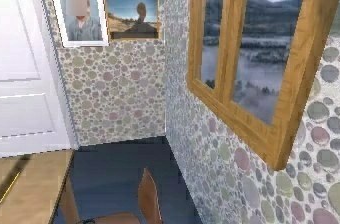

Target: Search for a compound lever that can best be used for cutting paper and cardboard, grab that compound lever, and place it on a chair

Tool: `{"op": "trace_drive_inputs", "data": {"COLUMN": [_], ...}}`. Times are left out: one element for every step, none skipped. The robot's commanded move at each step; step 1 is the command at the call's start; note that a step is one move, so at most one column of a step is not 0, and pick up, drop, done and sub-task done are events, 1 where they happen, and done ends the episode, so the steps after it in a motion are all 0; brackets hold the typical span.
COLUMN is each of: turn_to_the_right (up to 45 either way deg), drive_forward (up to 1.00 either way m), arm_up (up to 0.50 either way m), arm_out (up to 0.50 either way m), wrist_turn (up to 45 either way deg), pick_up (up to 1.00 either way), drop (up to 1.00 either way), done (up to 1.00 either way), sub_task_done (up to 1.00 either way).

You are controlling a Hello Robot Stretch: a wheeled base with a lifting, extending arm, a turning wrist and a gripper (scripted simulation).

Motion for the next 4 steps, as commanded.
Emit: {"op": "trace_drive_inputs", "data": {"turn_to_the_right": [-3.0, 45.0, 45.0, 45.0], "drive_forward": [0.00, 0.00, 0.00, 0.00], "arm_up": [0.00, 0.00, 0.00, 0.00], "arm_out": [0.00, 0.00, 0.00, 0.00], "wrist_turn": [0.0, 0.0, 0.0, 0.0], "pick_up": [0.00, 0.00, 0.00, 0.00], "drop": [0.00, 0.00, 0.00, 0.00], "done": [0.00, 0.00, 0.00, 0.00], "sub_task_done": [0.00, 0.00, 0.00, 0.00]}}
